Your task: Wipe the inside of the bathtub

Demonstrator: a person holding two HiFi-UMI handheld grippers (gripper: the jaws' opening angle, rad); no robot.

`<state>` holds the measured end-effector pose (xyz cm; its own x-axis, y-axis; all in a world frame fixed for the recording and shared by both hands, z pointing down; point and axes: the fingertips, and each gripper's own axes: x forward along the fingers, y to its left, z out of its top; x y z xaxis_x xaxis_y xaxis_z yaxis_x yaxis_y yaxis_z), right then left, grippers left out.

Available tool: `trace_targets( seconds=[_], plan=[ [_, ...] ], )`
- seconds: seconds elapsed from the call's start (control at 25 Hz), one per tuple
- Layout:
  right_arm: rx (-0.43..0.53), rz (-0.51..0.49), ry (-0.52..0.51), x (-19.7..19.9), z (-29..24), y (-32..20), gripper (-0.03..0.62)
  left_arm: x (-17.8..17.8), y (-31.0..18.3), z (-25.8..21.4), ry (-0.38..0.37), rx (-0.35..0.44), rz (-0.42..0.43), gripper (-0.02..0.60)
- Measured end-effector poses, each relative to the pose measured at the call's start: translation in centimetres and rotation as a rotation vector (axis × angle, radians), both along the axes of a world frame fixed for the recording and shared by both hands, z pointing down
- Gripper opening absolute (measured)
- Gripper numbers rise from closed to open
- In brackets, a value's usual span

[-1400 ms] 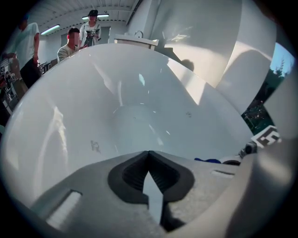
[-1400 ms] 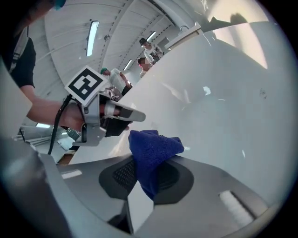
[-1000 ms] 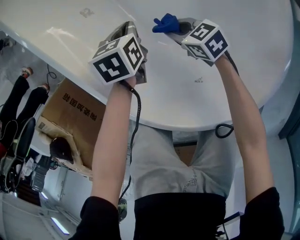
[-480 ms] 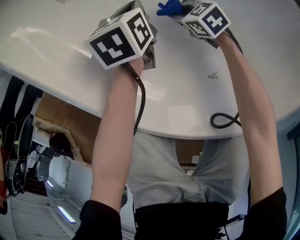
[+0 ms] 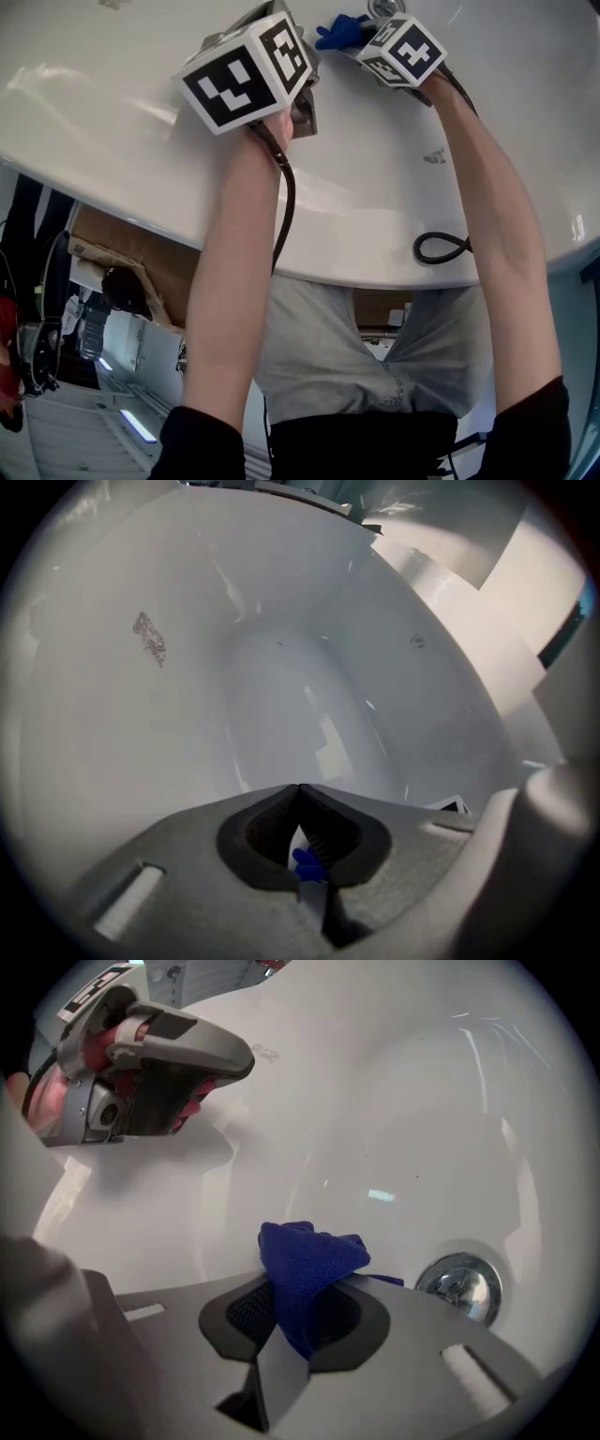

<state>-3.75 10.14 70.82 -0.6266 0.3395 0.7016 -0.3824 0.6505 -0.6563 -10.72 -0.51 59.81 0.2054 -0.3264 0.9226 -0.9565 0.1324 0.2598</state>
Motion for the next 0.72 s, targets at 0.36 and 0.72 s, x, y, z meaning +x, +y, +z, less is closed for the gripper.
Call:
trace_targets(
  seconds=[0.36, 0.72],
  plan=[
    [-0.053, 0.001, 0.009, -0.1, 0.3, 3.1, 0.072, 0.1, 0.0, -1.1, -0.010, 0.019, 0.019, 0.002],
    [-0.111, -0.015, -0.041, -0.6, -3.5, 5.2, 0.072, 0.0, 0.2, -4.2, -0.023, 0.045, 0.011, 0.002]
  ],
)
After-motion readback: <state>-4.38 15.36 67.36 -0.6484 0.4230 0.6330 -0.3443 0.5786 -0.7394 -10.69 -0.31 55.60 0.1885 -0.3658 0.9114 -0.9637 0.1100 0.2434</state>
